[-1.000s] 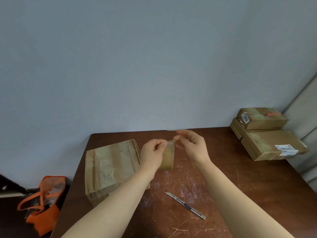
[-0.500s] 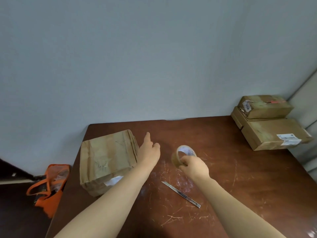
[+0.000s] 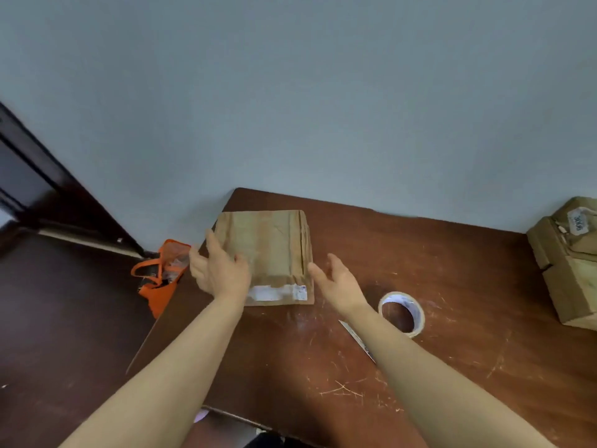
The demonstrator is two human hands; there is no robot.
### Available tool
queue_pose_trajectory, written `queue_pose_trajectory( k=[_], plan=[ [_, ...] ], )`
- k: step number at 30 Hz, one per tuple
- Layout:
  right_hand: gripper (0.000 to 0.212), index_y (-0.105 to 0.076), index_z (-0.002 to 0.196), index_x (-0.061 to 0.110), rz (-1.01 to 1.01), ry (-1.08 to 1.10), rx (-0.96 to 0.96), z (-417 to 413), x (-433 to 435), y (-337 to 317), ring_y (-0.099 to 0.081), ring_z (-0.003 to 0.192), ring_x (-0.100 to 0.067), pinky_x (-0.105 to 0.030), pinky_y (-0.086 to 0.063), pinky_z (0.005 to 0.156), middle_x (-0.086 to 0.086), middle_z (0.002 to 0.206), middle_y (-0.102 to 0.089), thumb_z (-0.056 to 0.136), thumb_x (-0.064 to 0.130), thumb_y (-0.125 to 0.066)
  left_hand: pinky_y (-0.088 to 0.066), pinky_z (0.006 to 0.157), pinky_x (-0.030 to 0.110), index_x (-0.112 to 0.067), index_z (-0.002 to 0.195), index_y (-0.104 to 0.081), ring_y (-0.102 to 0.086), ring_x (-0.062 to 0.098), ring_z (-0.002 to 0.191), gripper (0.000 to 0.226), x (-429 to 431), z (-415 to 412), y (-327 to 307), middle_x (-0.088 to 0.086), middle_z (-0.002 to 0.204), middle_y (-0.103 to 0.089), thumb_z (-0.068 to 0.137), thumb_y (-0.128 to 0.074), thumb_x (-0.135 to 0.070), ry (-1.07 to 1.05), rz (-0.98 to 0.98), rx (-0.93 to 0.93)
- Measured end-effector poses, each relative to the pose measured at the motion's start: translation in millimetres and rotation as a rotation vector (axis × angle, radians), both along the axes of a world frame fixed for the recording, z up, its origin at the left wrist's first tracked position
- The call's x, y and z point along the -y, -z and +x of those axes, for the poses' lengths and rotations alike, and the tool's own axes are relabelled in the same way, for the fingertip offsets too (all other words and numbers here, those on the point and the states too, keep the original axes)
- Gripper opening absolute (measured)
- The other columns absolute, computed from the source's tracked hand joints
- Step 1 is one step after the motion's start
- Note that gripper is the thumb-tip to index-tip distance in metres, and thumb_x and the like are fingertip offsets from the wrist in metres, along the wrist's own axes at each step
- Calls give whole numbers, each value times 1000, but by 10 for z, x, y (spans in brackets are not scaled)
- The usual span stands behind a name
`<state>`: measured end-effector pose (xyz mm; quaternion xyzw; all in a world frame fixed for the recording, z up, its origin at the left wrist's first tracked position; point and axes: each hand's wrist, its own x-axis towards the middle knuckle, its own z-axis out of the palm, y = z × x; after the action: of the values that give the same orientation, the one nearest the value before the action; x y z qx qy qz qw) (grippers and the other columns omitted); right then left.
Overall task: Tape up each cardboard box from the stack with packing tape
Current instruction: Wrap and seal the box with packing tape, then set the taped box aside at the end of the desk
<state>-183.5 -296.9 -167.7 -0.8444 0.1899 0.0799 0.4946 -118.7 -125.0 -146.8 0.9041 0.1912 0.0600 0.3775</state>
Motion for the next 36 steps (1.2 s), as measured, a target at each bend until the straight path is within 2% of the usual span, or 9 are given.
queue_pose_trajectory(
  k=[2,5,8,10,16,20,26,32,36],
  plan=[
    [82,-14,152,11,203,-24,-54,120,-202,-100,-35,137,-23,-34,-30,111,-5,151,-34,91,51,-53,-18,116,46,-18,153,-14,-10,35,145,78,-188,46,76,19,158,-10,92,-60,-33,-18,-22,-73],
    [82,-14,150,8,105,-56,-94,218,-373,-37,-49,124,-24,-33,-41,100,-7,141,-48,92,50,-53,-25,115,47,-8,153,-5,-24,34,142,95,-369,155,213,17,156,-21,87,-65,-42,32,-273,-203],
    [67,-25,144,5,11,-25,-97,270,-421,0,-54,112,-26,-37,-44,94,-5,126,-56,96,46,-46,-46,98,45,-7,135,-47,-55,30,115,69,-420,156,261,12,131,-57,81,-72,-42,62,-393,-236],
    [63,-25,146,7,42,23,-95,261,-427,-34,-50,121,-27,-37,-41,100,-6,138,-50,98,42,-45,-50,86,40,-10,118,-59,-60,24,98,50,-381,132,217,6,113,-64,81,-72,-42,75,-358,-168],
    [37,-44,129,15,14,352,120,146,-190,-430,-54,94,-24,-36,-44,83,-1,114,-60,97,33,-41,-47,78,33,-12,116,-56,-58,20,92,47,89,224,-180,4,108,-60,84,-68,-43,228,-381,61],
    [63,-35,144,18,-22,600,226,-110,213,-631,-56,115,-23,-35,-46,91,4,123,-58,93,53,-47,-39,76,28,-21,103,-51,-50,12,86,29,626,85,-411,0,104,-52,87,-65,-41,380,-508,112],
    [62,-49,131,24,-102,782,310,-647,951,-885,-62,104,-16,-36,-51,87,9,114,-63,82,61,-58,-47,74,27,-13,113,-54,-59,16,94,54,1498,-283,-581,0,105,-59,75,-77,-43,587,-649,86],
    [65,-34,146,18,-86,924,341,-1118,1753,-1076,-46,128,-23,-34,-37,99,1,137,-50,92,50,-51,-42,61,24,-13,114,-50,-57,9,77,38,2399,-713,-787,-8,89,-58,88,-65,-36,679,-697,63],
    [53,-44,142,18,-50,1036,388,-1333,2243,-1210,-49,125,-23,-40,-38,105,-1,136,-53,94,42,-45,-38,55,27,-15,107,-51,-56,11,71,23,2876,-911,-870,-3,85,-57,92,-58,-31,743,-688,34]
  ],
)
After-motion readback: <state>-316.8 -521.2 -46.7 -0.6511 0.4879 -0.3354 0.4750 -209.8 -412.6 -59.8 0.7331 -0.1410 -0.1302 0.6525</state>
